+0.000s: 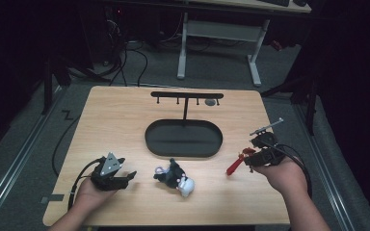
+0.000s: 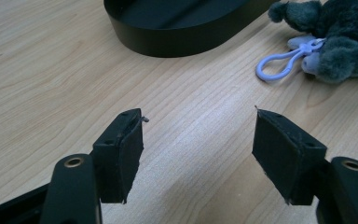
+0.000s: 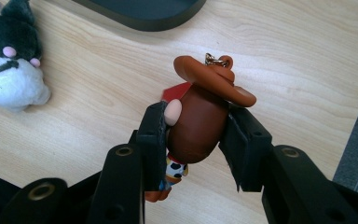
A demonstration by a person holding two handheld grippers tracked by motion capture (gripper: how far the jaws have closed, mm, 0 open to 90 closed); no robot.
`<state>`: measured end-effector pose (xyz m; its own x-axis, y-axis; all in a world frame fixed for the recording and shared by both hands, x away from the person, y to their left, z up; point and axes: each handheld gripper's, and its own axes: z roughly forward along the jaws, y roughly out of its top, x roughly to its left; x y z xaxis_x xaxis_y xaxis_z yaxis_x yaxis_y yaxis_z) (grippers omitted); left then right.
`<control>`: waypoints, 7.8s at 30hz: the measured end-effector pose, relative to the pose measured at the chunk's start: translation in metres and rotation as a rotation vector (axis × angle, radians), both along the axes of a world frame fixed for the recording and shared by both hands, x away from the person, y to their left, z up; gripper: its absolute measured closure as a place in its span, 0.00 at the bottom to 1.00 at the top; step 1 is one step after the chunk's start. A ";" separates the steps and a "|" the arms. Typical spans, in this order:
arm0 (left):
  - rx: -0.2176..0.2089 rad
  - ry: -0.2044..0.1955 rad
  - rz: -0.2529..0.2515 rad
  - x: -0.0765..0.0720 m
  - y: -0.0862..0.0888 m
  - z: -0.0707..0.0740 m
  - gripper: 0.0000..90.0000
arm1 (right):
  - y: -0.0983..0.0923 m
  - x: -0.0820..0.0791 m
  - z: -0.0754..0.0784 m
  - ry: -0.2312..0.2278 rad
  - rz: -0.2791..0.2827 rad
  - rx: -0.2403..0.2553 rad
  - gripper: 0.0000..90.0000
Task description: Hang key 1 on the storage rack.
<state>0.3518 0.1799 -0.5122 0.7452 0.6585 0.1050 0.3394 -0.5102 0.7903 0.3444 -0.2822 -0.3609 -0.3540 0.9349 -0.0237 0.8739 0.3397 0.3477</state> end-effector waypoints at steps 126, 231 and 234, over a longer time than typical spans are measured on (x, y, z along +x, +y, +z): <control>0.028 0.014 -0.059 -0.001 -0.003 -0.002 0.38 | 0.042 0.145 0.018 -0.058 -0.058 0.042 0.67; -0.064 0.047 0.006 -0.010 -0.036 -0.005 0.42 | -0.006 -0.076 -0.153 -0.587 -0.085 0.215 0.46; -0.058 0.052 0.016 -0.006 -0.034 -0.007 0.41 | -0.006 -0.076 -0.154 -0.585 -0.085 0.224 0.44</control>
<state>0.3459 0.1457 -0.5196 0.7377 0.6746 0.0276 0.3887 -0.4578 0.7996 0.2686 -0.2887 -0.5144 -0.2663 0.9639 0.0086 0.5387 0.1414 0.8305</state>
